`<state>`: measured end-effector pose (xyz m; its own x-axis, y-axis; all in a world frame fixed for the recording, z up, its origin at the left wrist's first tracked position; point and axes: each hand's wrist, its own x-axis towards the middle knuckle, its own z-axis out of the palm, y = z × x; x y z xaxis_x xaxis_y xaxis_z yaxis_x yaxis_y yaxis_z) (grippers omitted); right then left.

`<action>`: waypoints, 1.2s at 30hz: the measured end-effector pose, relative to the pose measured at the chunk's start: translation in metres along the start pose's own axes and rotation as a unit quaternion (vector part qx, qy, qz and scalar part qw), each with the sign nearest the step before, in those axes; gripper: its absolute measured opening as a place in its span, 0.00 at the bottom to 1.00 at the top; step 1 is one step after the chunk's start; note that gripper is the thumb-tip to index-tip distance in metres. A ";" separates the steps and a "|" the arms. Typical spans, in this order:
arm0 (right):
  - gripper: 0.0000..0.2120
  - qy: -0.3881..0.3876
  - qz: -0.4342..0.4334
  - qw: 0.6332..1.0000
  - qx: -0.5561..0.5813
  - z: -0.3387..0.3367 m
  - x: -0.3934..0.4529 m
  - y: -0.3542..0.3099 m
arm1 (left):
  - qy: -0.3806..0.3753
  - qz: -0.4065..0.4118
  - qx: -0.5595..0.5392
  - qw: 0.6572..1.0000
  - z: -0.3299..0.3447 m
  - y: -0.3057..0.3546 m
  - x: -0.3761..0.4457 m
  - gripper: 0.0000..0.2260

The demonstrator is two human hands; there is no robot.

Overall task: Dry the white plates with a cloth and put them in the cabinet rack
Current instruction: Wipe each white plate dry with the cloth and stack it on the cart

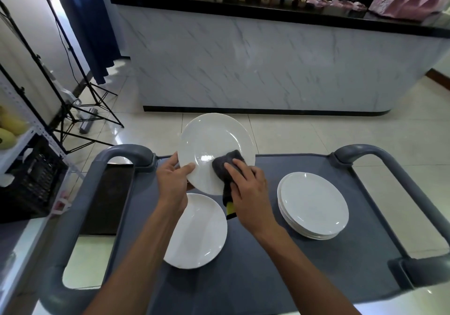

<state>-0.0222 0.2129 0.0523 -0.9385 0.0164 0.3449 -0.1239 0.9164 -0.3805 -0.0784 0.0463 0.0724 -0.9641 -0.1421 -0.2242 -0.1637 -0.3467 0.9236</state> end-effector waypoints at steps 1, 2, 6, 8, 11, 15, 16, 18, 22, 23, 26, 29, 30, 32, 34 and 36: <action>0.22 0.000 -0.010 1.000 0.005 0.003 -0.002 -0.004 | -0.008 -0.001 0.001 1.000 0.000 0.000 0.000 0.17; 0.23 0.002 -0.020 1.000 0.006 0.006 -0.003 -0.008 | -0.015 -0.003 0.002 1.000 0.000 0.000 0.000 0.17; 0.25 0.011 -0.041 0.999 0.009 0.011 0.002 -0.020 | -0.049 -0.011 0.015 0.999 -0.003 0.000 0.000 0.17; 0.24 0.015 -0.047 0.999 0.013 0.012 0.008 -0.023 | -0.069 -0.011 0.024 0.997 -0.006 0.001 -0.001 0.18; 0.25 0.014 -0.058 0.998 0.023 0.011 0.017 -0.027 | -0.101 -0.008 0.032 0.994 -0.010 0.004 -0.001 0.19; 0.25 0.025 -0.072 0.997 0.032 0.006 0.033 -0.038 | -0.144 -0.007 0.053 0.988 -0.013 0.005 -0.003 0.19; 0.24 0.032 -0.073 0.996 0.030 0.004 0.038 -0.041 | -0.155 -0.009 0.054 0.986 -0.013 0.004 -0.005 0.19; 0.24 0.041 -0.082 0.996 0.021 -0.001 0.049 -0.044 | -0.167 -0.011 0.049 0.985 -0.012 0.002 -0.007 0.20; 0.25 0.047 -0.091 0.995 0.012 -0.009 0.063 -0.042 | -0.162 -0.019 0.034 0.986 -0.011 0.000 -0.007 0.21; 0.25 0.050 -0.086 0.995 0.008 -0.010 0.066 -0.040 | -0.157 -0.022 0.032 0.987 -0.011 -0.001 -0.007 0.22; 0.24 0.071 -0.065 0.995 0.002 -0.014 0.075 -0.032 | -0.145 -0.023 0.029 0.989 -0.012 -0.002 -0.006 0.21; 0.22 0.081 -0.041 0.996 -0.001 -0.016 0.081 -0.019 | -0.126 -0.027 0.029 0.991 -0.011 -0.004 -0.005 0.22; 0.22 0.081 -0.032 0.996 -0.004 -0.016 0.083 -0.014 | -0.118 -0.029 0.029 0.992 -0.011 -0.004 -0.005 0.22; 0.22 0.081 -0.013 0.997 -0.016 -0.016 0.085 -0.003 | -0.103 -0.032 0.025 0.994 -0.012 -0.005 -0.004 0.22; 0.22 0.082 0.007 0.996 -0.029 -0.015 0.084 0.009 | -0.090 -0.027 0.022 0.995 -0.012 -0.005 -0.003 0.21; 0.22 0.079 0.029 0.996 -0.039 -0.015 0.081 0.018 | -0.079 -0.020 0.017 0.997 -0.011 -0.006 -0.002 0.21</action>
<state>-0.0956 0.2367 0.0857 -0.8801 0.1278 0.4572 -0.0396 0.9400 -0.3389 -0.0732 0.0381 0.0643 -0.9769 0.0196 -0.2127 -0.2078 -0.3177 0.9251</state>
